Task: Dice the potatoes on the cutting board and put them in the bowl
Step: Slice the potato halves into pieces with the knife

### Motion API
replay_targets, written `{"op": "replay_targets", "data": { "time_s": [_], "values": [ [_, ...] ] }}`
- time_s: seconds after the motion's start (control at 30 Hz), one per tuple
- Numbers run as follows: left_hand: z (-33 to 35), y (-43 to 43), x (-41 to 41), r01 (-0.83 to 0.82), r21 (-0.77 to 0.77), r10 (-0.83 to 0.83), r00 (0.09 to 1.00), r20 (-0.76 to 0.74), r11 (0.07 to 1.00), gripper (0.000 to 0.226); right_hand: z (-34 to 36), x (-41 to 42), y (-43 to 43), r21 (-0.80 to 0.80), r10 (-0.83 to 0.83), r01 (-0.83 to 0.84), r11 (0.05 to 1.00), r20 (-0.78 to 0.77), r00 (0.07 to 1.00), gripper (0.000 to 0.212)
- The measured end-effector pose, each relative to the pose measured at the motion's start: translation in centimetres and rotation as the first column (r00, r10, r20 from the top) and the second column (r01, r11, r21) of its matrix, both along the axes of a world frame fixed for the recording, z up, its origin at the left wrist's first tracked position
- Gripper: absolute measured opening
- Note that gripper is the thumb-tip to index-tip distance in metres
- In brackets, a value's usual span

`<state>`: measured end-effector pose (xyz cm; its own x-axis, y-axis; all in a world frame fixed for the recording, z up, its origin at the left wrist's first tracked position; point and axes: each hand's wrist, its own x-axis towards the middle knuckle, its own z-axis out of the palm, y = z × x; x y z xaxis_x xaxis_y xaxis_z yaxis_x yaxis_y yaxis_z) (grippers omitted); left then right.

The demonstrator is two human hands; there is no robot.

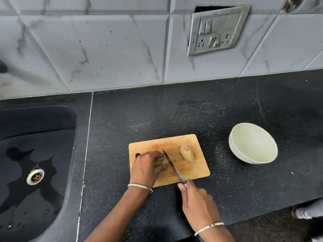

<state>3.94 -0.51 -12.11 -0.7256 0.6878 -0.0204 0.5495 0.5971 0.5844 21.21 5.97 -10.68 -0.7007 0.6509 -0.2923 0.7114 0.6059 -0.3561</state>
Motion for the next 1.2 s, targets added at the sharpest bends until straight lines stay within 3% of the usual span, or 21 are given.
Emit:
{"op": "replay_targets", "data": {
  "time_s": [0.37,0.7,1.2],
  "values": [
    [0.2,-0.1,-0.5,-0.018,-0.019,0.019,0.999,0.041,1.000,0.027,-1.0,-4.1,-0.4,0.020,-0.043,0.042,0.999,0.066,0.997,0.035],
    [0.1,0.0,-0.7,-0.023,-0.004,0.023,0.998,0.058,1.000,0.026,-1.5,-2.9,-1.1,0.019,-0.062,0.061,0.998,0.101,0.993,0.039],
    [0.2,0.1,-1.1,0.007,-0.027,-0.006,0.998,0.070,1.000,0.029,-1.7,-2.2,-1.2,0.066,-0.030,0.029,0.997,0.011,0.999,0.040]
  ]
}}
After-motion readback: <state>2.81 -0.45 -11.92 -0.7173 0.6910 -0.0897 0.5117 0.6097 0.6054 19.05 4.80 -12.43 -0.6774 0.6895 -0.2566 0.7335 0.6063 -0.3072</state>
